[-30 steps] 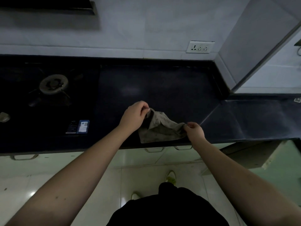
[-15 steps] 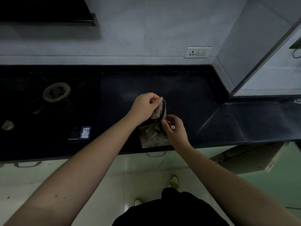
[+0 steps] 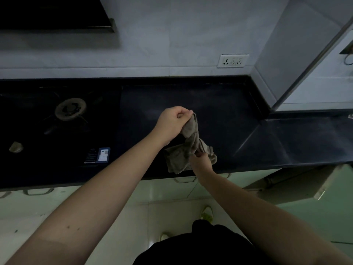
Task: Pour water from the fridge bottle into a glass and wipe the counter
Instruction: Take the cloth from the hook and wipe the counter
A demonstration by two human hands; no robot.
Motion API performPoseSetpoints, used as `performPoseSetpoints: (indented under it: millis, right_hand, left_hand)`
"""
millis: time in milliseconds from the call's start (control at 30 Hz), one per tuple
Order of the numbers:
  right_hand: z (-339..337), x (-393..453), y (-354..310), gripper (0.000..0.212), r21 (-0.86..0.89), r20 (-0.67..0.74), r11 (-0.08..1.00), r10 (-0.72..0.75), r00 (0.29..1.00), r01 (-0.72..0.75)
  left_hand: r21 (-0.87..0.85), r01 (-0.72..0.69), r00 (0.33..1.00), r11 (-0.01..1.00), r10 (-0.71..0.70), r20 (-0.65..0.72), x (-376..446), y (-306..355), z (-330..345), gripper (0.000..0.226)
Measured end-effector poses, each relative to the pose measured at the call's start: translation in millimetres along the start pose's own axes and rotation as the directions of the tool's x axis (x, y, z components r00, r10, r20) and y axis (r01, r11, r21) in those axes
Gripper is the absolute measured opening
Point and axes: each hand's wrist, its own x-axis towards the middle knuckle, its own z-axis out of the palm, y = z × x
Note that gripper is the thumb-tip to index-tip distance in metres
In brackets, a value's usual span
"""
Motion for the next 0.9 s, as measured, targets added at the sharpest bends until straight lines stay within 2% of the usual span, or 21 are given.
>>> performPoseSetpoints:
  millis: [67,133,167,267,300,400,500,600,733,833,900]
  right_hand:
    - [8,-1,5,0.032,-0.094,0.072,0.995,0.029,0.997,-0.022]
    - [15,-7,6,0.026,-0.054,0.141,0.998,0.05,0.989,-0.042]
    - [19,-7,6,0.032,-0.062,0.147,0.998,0.038,0.988,-0.029]
    - [29,-1,1,0.076,-0.021,0.104,0.998,0.056,0.993,-0.054]
    - [29,-2,-3,0.078,0.023,0.064,0.996,0.08,0.995,-0.081]
    - [23,3,-8,0.051,0.126,-0.043,0.991,0.048,0.998,-0.042]
    - [9,9,-4,0.028,0.206,0.02,0.978,-0.027,0.999,0.022]
    - [-16,12,-1,0.025,0.288,0.203,0.957,-0.081,0.976,0.019]
    - [-54,15,1,0.023,0.499,0.432,0.855,-0.101,0.896,-0.144]
    - [-77,11,-1,0.028,0.557,0.467,0.809,-0.117,0.877,-0.189]
    - [-88,6,-4,0.032,0.541,0.465,0.818,-0.095,0.88,-0.198]
  left_hand:
    - [-0.047,0.028,1.0,0.999,-0.028,-0.007,0,0,0,0.015]
    - [-0.067,0.054,0.998,0.996,-0.055,-0.012,1,-1,0,0.015]
    - [-0.076,0.066,0.998,0.995,-0.067,-0.012,0,-1,0,0.015]
    - [-0.094,0.102,0.995,0.99,-0.102,-0.001,-3,-2,-2,0.015]
    - [-0.107,0.116,0.993,0.988,-0.116,0.007,-5,-2,-3,0.016]
    - [-0.12,0.129,0.992,0.984,-0.129,0.008,-7,-4,-8,0.016]
    - [-0.151,0.133,0.99,0.979,-0.137,-0.019,-8,-7,-16,0.017]
    - [-0.158,0.144,0.987,0.977,-0.154,-0.054,-6,-12,-23,0.018]
    - [-0.215,0.18,0.975,0.96,-0.203,-0.089,-1,-16,-28,0.017]
    - [-0.234,0.186,0.974,0.954,-0.211,-0.088,1,-17,-29,0.018]
    - [-0.226,0.193,0.975,0.955,-0.213,-0.066,2,-16,-28,0.018]
